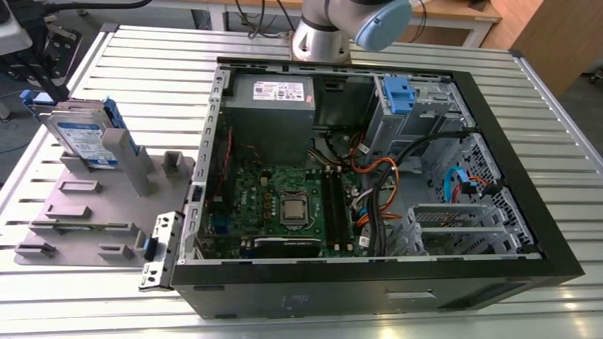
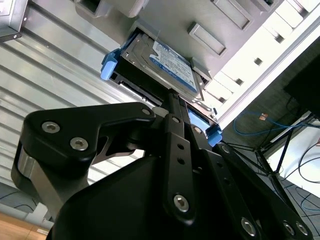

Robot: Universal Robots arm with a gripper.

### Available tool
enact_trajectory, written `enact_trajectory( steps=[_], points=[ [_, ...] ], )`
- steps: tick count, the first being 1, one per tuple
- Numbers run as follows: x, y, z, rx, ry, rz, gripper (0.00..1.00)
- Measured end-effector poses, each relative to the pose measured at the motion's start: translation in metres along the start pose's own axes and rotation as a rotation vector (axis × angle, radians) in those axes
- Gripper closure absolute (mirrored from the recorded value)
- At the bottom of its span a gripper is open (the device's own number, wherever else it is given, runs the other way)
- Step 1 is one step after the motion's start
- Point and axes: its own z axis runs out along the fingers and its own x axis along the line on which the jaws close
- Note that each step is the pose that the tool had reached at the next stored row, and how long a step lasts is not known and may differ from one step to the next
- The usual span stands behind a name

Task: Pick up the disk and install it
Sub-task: 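Pick up the disk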

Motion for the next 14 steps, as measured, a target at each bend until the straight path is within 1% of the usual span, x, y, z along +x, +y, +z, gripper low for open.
enact_trajectory(
  steps=[9,11,14],
  points=[
    [0.0000,0.0000,0.0000,-0.0001,0.0002,-0.003,0.89],
    [0.0000,0.0000,0.0000,-0.0004,0.0006,-0.013,0.89],
    [0.0000,0.0000,0.0000,-0.0012,0.0016,-0.041,0.89]
  ],
)
